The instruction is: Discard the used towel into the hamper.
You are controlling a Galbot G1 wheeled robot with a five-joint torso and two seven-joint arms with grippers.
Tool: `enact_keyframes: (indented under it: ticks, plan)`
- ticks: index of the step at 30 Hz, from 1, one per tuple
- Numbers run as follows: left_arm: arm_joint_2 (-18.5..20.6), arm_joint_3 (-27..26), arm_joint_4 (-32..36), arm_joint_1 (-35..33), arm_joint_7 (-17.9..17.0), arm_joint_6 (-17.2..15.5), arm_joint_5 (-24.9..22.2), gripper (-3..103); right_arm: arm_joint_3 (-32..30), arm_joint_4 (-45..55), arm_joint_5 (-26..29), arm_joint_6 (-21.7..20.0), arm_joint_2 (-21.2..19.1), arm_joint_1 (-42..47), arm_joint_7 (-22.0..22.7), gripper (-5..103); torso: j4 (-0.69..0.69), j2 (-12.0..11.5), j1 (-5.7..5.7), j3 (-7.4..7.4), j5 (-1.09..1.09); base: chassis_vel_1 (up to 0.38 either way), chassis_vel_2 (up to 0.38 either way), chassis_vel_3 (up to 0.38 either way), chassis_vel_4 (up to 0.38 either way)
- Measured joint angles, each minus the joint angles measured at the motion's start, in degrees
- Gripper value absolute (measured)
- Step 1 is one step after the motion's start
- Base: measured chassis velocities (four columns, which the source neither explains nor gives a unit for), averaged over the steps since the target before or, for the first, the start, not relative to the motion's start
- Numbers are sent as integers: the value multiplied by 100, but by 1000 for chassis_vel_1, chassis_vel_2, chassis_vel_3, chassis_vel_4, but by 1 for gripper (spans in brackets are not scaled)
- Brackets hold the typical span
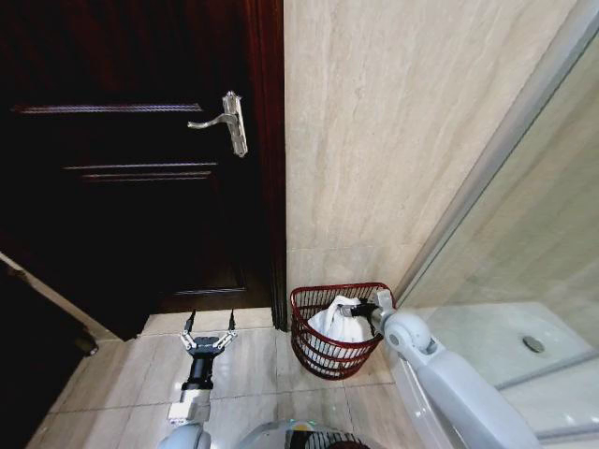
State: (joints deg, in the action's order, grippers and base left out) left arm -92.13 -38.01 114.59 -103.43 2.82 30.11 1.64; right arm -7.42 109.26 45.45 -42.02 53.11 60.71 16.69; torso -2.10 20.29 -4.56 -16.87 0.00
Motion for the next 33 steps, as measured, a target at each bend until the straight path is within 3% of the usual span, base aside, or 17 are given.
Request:
enact_keyframes:
  ticks: [5, 9, 11, 14, 16, 17, 20, 21, 23, 25, 28, 33]
  plan:
    - [0, 30, 5, -1, 2, -7, 47, 100, -266, 256, 11, 4, 129, 246, 72, 100, 0, 0, 0, 0, 0, 0, 0, 0, 0]
    - [0, 43, 10, -7, 10, -14, 76, 100, -512, 433, -390, 82, 319, 556, -54, 100, -1, 0, 0, 0, -1, 0, 0, 0, 0]
    - [0, 57, 20, -27, 16, -20, 83, 100, -689, 666, -808, 522, 535, 975, -171, 100, 0, 1, 0, 0, 0, 0, 0, 0, 0]
    - [1, 61, 30, -36, 18, -34, 84, 100, -785, 865, -1240, 826, 676, 1287, -264, 100, 0, 1, 0, 0, 0, 0, 0, 0, 0]
    - [1, 46, 50, -41, 19, -71, 69, 100, -985, 1082, -1835, 1092, 875, 1623, -666, 100, -1, 1, 0, 0, 0, 0, 0, 0, 0]
    - [1, 46, 50, -41, 19, -71, 69, 100, -985, 1082, -1835, 1092, 875, 1623, -666, 100, -1, 1, 0, 0, 0, 0, 0, 0, 0]
    - [1, -2, 170, -103, 7, -243, 10, 100, -1298, 1325, -2630, 1936, 1223, 2132, -1086, 100, -1, 1, 0, 0, 0, 0, 0, 0, 0]
    - [1, -2, 170, -103, 7, -243, 10, 100, -1298, 1325, -2630, 1936, 1223, 2132, -1086, 100, -1, 1, 0, 0, 0, 0, 0, 0, 0]
    - [0, -15, 285, -145, -12, -387, -18, 100, -1558, 1418, -2803, 2441, 1442, 2417, -1251, 100, 1, 2, 0, 0, -1, 0, 0, 0, 0]
    - [1, -15, 317, -159, -15, -431, -19, 100, -1627, 1437, -2818, 2570, 1495, 2491, -1285, 100, 0, 2, 0, 0, 0, 0, 0, 0, 0]
    - [0, -19, 534, -200, -8, -710, -66, 100, -2089, 1538, -2878, 3220, 1856, 2870, -1439, 100, 0, 2, 0, 0, 1, 0, 0, 0, 0]
    - [0, -48, 654, -154, 33, -966, -238, 100, -2393, 1828, -3006, 3542, 2170, 3404, -1490, 100, 0, 2, 0, -1, 0, 0, 0, 0, 0]
